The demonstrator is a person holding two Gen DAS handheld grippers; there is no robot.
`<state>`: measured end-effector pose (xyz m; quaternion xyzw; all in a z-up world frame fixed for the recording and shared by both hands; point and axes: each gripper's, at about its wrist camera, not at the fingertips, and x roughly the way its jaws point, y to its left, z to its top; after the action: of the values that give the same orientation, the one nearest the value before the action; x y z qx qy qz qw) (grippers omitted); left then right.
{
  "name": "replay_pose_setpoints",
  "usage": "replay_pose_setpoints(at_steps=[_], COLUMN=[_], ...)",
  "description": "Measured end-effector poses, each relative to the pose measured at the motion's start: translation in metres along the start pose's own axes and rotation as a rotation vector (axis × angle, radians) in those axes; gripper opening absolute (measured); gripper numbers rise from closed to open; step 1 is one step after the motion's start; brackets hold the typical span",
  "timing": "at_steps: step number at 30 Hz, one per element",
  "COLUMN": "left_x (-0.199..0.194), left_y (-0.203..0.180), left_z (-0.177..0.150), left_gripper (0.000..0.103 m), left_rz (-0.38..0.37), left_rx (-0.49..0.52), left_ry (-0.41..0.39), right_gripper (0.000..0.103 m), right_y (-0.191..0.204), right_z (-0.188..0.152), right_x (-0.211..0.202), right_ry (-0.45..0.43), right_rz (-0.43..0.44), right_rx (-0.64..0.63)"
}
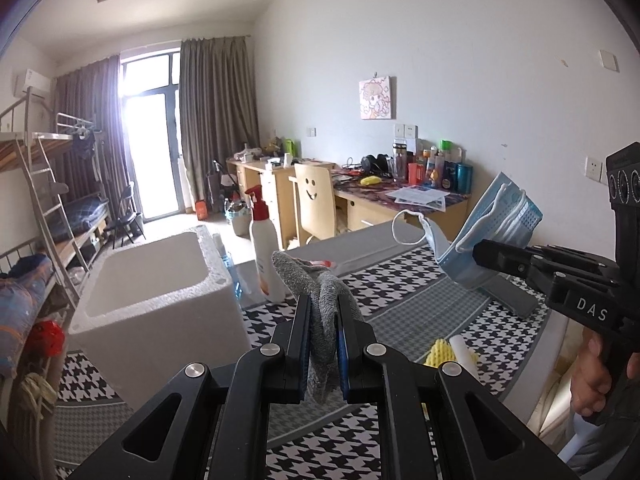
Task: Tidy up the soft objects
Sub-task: 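Lift the grey cloth with the left tool while the right tool carries the mask toward the foam box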
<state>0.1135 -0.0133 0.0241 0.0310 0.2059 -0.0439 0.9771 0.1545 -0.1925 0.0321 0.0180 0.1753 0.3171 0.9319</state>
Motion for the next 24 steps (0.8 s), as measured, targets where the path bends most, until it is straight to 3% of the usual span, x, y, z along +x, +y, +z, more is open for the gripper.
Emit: replay_pose_setpoints(at_steps=[11,24], left_x=[0.011,0.02], left_y=[0.009,0.02], left_z=[0.017,0.028], left_gripper=[0.012,0.012], left_rz=[0.032,0.122], left_rx=[0.0,-0.019], left_ry=[-0.011,-0.03], right_gripper=[0.009,0.009], right_y=[0.007,0.014], right_z=[0.014,0.032], right_x=[0.014,0.027], right_ry=[-0.009,-0.015], right_rz=[0.01,0.034], right_rx=[-0.007,-0.001])
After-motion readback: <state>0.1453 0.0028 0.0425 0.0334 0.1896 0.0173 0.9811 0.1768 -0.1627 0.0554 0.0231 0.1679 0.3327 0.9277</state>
